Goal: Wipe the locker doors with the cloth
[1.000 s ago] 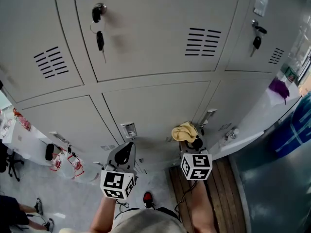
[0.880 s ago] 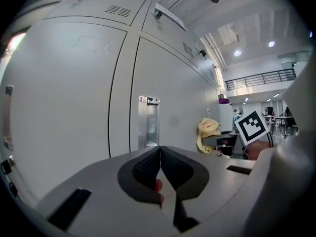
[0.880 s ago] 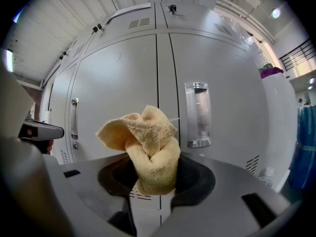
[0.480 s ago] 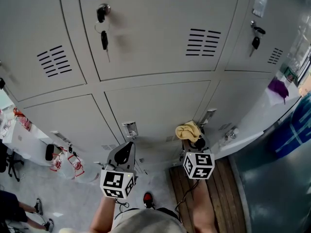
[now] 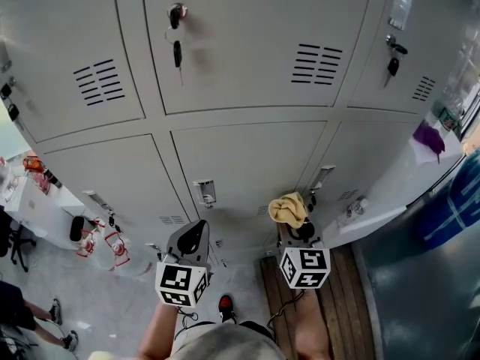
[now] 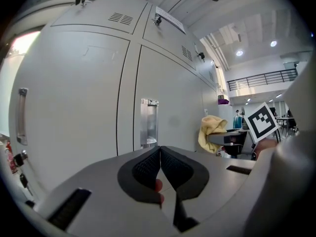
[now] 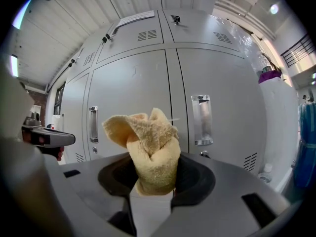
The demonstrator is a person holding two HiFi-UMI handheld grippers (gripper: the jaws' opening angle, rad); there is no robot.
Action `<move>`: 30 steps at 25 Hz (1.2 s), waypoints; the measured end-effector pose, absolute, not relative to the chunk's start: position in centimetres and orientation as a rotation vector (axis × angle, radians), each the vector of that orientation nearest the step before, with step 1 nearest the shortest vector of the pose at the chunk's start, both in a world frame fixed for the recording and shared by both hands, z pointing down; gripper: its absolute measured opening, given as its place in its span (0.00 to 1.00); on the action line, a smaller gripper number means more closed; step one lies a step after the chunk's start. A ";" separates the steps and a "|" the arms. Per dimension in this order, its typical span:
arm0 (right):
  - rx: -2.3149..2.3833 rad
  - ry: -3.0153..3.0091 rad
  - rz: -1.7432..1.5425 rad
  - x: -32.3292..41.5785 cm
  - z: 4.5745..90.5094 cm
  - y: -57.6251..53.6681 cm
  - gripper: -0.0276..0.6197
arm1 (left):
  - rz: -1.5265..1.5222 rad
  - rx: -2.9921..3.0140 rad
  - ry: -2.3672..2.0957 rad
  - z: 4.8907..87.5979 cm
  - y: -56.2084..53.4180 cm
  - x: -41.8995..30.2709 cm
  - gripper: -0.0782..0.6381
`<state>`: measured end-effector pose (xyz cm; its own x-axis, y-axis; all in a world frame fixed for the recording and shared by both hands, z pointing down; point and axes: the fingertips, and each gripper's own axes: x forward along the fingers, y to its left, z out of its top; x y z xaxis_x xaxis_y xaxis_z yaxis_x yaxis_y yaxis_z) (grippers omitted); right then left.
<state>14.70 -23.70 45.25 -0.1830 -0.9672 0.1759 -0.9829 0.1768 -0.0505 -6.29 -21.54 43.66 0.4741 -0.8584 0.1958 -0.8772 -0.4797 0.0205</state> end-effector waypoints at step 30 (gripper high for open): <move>1.409 -2.599 0.302 -1.8 51.9 -22.1 0.33 | 0.283 2.333 -1.799 49.0 -17.4 -15.3 0.14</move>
<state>-1.84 -22.07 51.87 -0.5391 -0.8063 0.2434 -0.8406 0.5330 -0.0960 -15.27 -17.44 49.02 0.2490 -0.9331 0.2593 -0.9677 -0.2508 0.0268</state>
